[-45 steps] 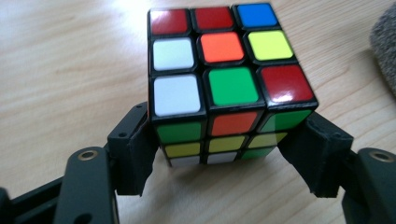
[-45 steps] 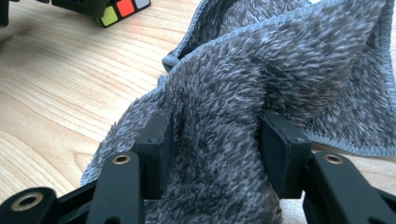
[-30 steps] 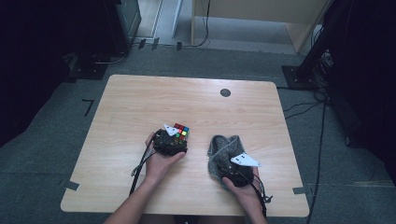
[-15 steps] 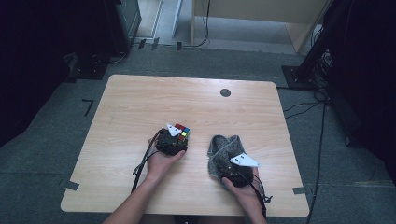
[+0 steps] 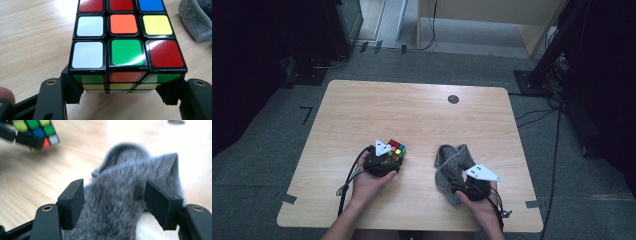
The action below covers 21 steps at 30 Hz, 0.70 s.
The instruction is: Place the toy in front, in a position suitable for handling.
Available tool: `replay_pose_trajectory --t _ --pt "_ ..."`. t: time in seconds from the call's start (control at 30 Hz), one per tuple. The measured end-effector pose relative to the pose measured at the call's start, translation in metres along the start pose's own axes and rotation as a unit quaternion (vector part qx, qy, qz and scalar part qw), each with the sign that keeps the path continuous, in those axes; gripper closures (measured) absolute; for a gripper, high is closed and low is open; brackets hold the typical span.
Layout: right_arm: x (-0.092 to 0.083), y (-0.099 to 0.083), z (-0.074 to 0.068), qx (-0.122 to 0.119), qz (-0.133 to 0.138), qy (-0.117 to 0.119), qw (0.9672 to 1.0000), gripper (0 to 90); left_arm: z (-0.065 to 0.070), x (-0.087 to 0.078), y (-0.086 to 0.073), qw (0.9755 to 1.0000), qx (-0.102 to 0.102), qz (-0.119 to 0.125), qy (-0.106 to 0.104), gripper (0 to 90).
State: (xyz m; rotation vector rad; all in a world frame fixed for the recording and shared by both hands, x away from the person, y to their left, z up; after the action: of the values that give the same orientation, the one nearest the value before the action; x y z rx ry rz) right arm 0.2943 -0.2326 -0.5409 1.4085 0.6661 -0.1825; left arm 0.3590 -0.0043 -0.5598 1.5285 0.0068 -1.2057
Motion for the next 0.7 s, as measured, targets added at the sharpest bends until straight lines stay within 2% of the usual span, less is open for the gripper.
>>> replay_pose_trajectory --t 0.07,0.13,0.17,0.2,0.23,0.4,0.5,0.53,0.63,0.7 --pt "-0.002 0.014 0.002 -0.002 0.006 0.0 1.0 34.5 0.004 -0.006 -0.002 1.0 0.004 0.003 -0.002 34.2" --pt "0.003 0.021 0.003 -0.002 0.001 -0.001 1.0 34.3 0.009 -0.013 -0.005 0.9998 0.02 0.005 0.0 34.2" --pt "0.003 0.021 0.003 -0.002 0.001 -0.001 1.0 34.3 0.009 -0.013 -0.005 0.9998 0.02 0.005 0.0 34.2" --pt "0.008 0.022 0.003 -0.002 -0.008 0.009 0.9999 33.8 0.011 -0.014 -0.006 0.9998 0.021 0.006 -0.003 34.2" --pt "0.017 0.021 0.002 -0.002 -0.029 0.025 0.9993 35.5 0.016 -0.016 -0.008 0.9996 0.023 0.008 -0.011 34.2" --pt "0.035 0.005 0.0 -0.032 -0.04 0.009 0.9987 34.8 0.023 -0.014 -0.012 0.9991 0.031 0.006 -0.028 34.2" --pt "0.038 -0.003 0.001 -0.024 -0.046 0.009 0.9986 36.3 0.025 -0.011 -0.013 0.9988 0.035 0.002 -0.034 34.2" --pt "0.039 -0.01 0.004 -0.03 -0.052 0.002 0.9982 38.1 0.025 -0.011 -0.013 0.9986 0.037 0.002 -0.037 34.2" --pt "0.039 -0.014 0.007 -0.025 -0.053 -0.001 0.9983 40.1 0.026 -0.012 -0.012 0.9983 0.04 0.007 -0.04 34.2" --pt "0.042 -0.018 0.014 -0.02 -0.057 -0.018 0.998 47.3 0.026 -0.013 -0.012 0.9981 0.044 0.01 -0.042 34.2"
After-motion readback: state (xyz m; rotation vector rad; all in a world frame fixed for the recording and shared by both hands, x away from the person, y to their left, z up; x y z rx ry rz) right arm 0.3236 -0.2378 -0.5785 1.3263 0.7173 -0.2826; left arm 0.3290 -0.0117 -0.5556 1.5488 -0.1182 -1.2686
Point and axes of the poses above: each handheld gripper's, and its own axes: x roughly forward along the jaws, y roughly out of its top, z roughly to its right, the point moved 10 cm from there along x, roughly forward along the jaws, and after that the axes turned 9 degrees about -y, right-handed, at the moved point
